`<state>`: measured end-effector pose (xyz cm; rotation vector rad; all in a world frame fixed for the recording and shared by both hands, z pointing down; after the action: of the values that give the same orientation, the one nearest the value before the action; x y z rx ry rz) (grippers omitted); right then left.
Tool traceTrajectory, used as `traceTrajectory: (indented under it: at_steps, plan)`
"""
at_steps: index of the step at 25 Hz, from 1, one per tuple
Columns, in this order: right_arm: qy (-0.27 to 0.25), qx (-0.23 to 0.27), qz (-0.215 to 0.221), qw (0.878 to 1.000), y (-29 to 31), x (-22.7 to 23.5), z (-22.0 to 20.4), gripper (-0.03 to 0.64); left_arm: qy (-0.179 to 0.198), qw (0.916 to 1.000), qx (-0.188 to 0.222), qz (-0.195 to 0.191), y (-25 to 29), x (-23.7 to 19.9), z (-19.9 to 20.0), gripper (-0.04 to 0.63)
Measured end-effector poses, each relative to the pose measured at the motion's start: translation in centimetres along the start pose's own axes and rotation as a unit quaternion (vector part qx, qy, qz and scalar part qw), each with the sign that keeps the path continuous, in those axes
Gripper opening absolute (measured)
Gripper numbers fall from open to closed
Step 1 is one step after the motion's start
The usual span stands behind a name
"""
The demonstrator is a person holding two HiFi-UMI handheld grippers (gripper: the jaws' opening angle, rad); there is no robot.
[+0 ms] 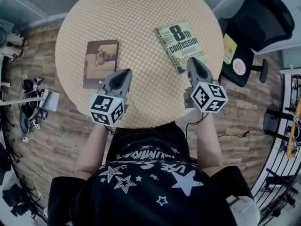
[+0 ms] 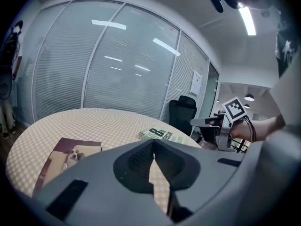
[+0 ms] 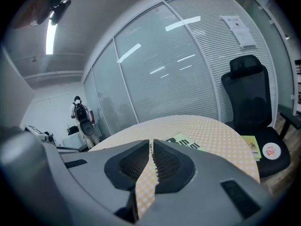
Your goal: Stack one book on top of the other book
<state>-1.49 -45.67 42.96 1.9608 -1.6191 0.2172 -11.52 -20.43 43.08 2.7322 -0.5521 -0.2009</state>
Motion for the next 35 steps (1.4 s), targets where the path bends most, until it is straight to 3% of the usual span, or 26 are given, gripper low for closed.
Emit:
traceTrajectory:
  at_steps: [6,10,15,25,29,35]
  plan:
    - [-0.004,-0.009,0.003,1.000,1.1,5.7,3.0,0.040,-0.009,0.9997,0.006,0.022,3.3,2.9,1.8,0.010]
    - [-0.002,-0.024,0.004,1.000,2.2,10.2,4.1,0.040,-0.015,0.9991,-0.011,0.038,6.4,4.8,2.3,0.011]
    - [-0.009,-0.079,0.027,0.996,4.4,14.0,4.1,0.041,-0.043,0.9966,-0.034,0.062,10.3,5.9,1.9,0.011]
    - [-0.013,-0.201,0.092,0.975,8.3,16.9,3.1,0.048,-0.099,0.9923,-0.059,0.046,16.4,7.0,0.9,0.012]
    - [-0.005,-0.245,0.116,0.963,9.7,17.1,2.4,0.123,-0.116,0.9876,-0.090,0.056,17.6,6.3,-0.3,0.013]
    - [0.008,-0.294,0.130,0.947,11.6,18.0,1.2,0.172,-0.138,0.9807,-0.132,0.041,20.1,6.2,-2.2,0.176]
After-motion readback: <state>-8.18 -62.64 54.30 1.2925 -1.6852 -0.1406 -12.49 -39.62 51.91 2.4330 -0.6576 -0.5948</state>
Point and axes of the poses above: the fingertips, and each gripper's own axes: y forward along the fingers, x to its right, z out of its top, the point moved 5 cm from there along -y, backward along the fingers, and after that the axes turned 10 degrees about y, right-handed, at the moved point
